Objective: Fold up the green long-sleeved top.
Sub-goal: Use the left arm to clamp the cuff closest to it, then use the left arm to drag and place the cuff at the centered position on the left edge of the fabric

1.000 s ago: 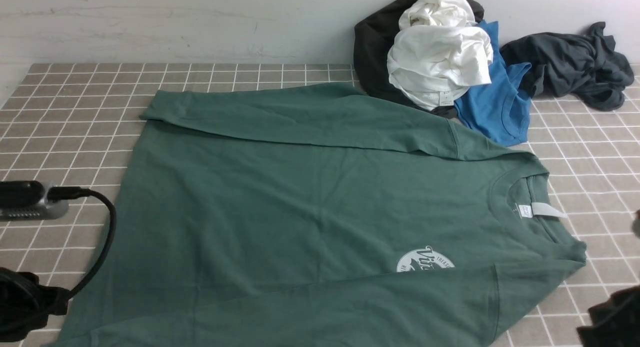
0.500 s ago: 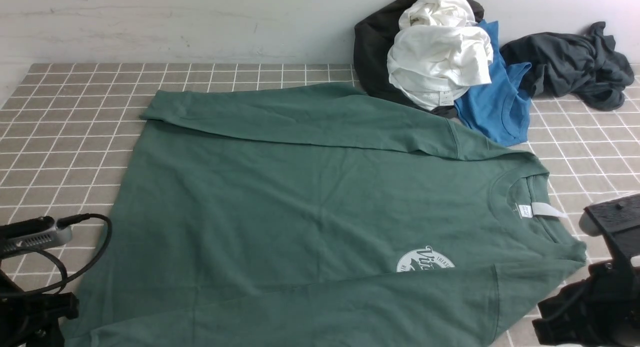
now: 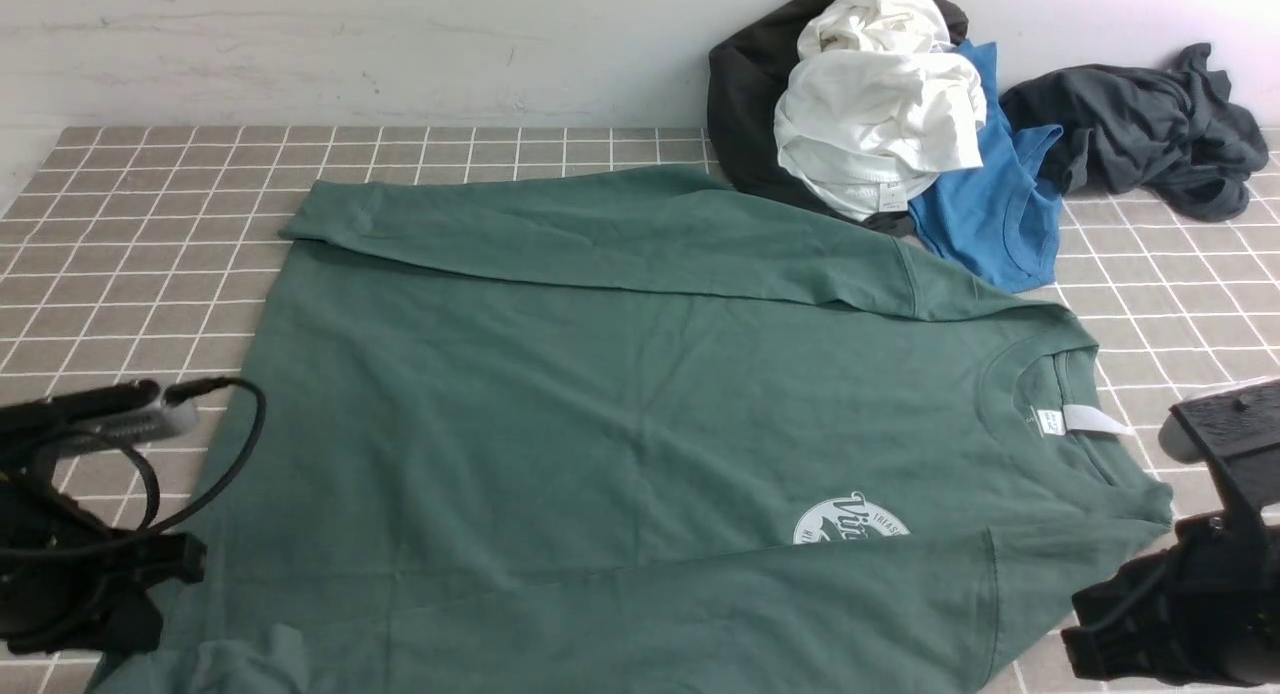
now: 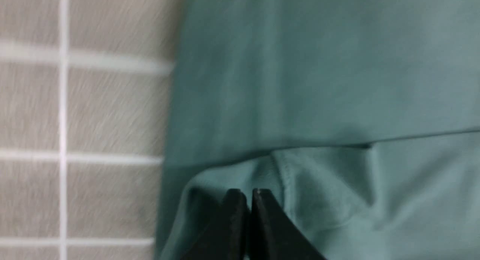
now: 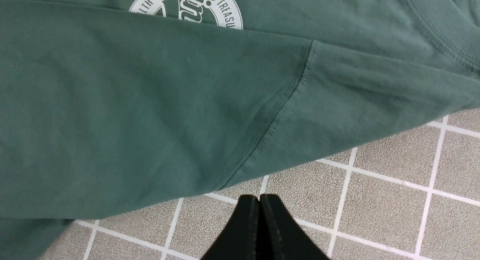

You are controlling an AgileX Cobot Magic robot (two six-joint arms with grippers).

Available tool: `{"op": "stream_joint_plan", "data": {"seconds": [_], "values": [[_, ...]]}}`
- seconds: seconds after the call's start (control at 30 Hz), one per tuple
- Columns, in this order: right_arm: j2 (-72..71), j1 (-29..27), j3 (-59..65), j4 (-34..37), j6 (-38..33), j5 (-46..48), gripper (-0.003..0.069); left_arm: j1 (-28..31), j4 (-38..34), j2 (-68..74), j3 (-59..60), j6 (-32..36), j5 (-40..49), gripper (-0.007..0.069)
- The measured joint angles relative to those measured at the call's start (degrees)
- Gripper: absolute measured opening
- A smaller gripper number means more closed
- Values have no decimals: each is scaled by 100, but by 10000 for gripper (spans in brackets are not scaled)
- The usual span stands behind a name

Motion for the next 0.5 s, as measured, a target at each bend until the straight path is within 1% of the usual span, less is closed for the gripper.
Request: {"op": "stream_joint_plan", "data": {"seconds": [0.17, 0.2, 0.23, 0.27, 0.3, 0.4, 0.5], "values": [[0, 0, 0, 0, -49, -48, -10, -373, -26, -644, -563, 38, 208, -7], [0, 0, 0, 0, -74, -78, -10, -504, -26, -857, -894, 49, 245, -7], [0, 0, 0, 0, -78, -86, -10, -517, -26, -881, -894, 48, 245, -7], [0, 0, 0, 0, -84, -112, -10, -604, -26, -1033, -1293, 55, 282, -7], [0, 0, 0, 0, -84, -121, -10, -613, -26, -1047, -1339, 55, 282, -7], [0, 0, 0, 0, -89, -164, -10, -658, -27, -1094, -2067, 214, 233, -7], [0, 0, 0, 31, -89, -173, -10, -658, 37, -884, -2296, 373, -31, -7]]}}
